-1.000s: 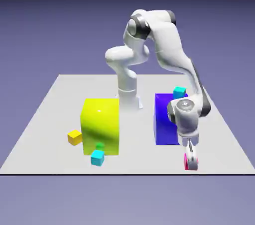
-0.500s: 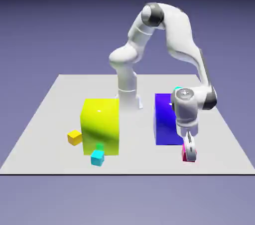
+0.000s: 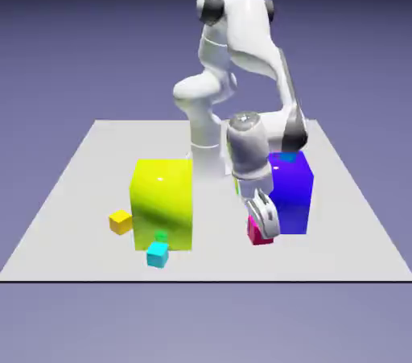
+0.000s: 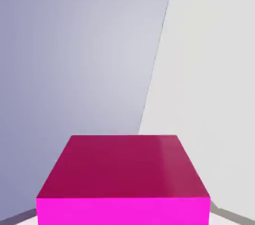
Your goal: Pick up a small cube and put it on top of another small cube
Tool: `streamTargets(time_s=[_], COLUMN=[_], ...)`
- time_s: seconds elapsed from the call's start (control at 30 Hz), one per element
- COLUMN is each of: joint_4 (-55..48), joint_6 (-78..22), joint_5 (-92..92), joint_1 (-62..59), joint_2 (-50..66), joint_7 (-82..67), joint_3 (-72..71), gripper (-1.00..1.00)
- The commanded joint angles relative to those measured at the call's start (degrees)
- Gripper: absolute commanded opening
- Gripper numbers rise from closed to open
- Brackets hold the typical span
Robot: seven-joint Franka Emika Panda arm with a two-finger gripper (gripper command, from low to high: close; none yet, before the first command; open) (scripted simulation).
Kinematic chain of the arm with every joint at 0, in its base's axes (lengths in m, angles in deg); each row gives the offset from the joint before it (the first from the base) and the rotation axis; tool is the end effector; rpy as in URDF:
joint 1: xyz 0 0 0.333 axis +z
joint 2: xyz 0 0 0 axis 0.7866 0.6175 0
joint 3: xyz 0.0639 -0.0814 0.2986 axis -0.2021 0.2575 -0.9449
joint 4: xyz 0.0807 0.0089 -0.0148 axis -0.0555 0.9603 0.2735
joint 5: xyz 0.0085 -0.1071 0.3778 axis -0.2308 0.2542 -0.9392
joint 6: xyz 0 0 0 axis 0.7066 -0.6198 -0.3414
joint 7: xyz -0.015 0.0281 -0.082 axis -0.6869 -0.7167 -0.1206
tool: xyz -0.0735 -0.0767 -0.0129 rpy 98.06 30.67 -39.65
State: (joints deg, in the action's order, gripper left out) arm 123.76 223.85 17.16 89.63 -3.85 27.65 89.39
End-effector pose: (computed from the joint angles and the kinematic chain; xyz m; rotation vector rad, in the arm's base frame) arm 0.5548 0.0529 0.2847 -1.5009 2.6205 0.1715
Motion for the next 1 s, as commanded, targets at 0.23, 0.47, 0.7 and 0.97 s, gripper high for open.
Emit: streamTargets(time_s=[0.23,0.47,0.7,0.97], joint_4=[2.83,6.6,16.18,20.2], joint_6=[-2.59,-3.85,-1.48,6.55], joint_5=[11.74,18.91,13.55,1.47], joint_1=[-16.61,-31.14,-45.68,-52.58], joint_2=[-6.95,-11.79,-12.94,-4.29], joint_7=[-11.88,-21.0,-25.04,-33.27], joint_3=[0.82,1.22,-5.01,-8.69], gripper=[-1.0,-1.0,-1.0,-1.0])
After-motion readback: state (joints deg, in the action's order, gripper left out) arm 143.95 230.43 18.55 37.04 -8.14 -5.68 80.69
